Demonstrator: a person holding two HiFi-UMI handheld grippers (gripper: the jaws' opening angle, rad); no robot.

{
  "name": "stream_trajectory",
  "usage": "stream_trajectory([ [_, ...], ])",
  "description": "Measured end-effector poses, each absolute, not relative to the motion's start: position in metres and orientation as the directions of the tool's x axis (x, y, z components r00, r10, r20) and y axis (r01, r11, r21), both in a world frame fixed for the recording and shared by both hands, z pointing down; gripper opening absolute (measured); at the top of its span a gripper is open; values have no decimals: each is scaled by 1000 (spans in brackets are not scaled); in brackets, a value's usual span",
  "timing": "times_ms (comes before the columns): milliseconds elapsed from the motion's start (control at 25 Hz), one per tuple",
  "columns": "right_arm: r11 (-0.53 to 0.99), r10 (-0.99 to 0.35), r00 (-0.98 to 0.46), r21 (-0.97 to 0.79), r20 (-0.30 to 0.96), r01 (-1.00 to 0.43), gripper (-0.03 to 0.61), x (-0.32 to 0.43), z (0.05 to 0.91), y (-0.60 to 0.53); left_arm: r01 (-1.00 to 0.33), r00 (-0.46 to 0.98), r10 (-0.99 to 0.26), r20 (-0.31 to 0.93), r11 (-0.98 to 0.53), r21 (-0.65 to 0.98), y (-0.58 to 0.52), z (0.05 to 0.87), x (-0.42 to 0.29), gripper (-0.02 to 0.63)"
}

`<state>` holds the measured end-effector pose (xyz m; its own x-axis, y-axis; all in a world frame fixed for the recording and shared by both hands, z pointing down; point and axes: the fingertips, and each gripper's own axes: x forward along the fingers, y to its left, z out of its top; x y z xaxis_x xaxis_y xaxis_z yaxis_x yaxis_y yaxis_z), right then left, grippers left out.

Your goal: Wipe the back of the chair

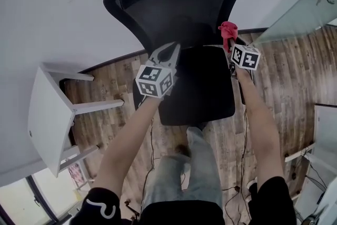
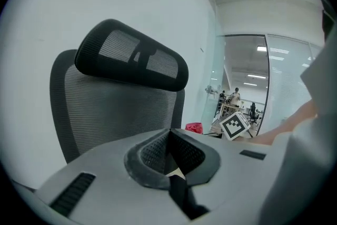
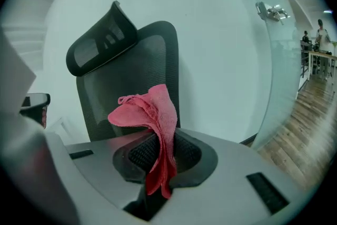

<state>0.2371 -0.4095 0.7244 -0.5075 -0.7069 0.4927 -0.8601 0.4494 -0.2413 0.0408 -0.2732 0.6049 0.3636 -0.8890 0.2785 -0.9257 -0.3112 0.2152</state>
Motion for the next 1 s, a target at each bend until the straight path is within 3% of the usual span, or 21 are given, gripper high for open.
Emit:
stream_trajectory([
  [240,565,-671,-601,-226,435,-794,69,222,662,-327,-937,329,-906,268,-279,208,-200,567,32,25],
  [680,604,-709,-626,-179,323,-777,69,246,517,-144,-953,284,-936,207,-251,168,-46,457,23,25],
  [1000,677,-678,-665,-86,313,-731,69,246,435,-39,-951,274,-945,179,-238,199,46,397,48,25],
])
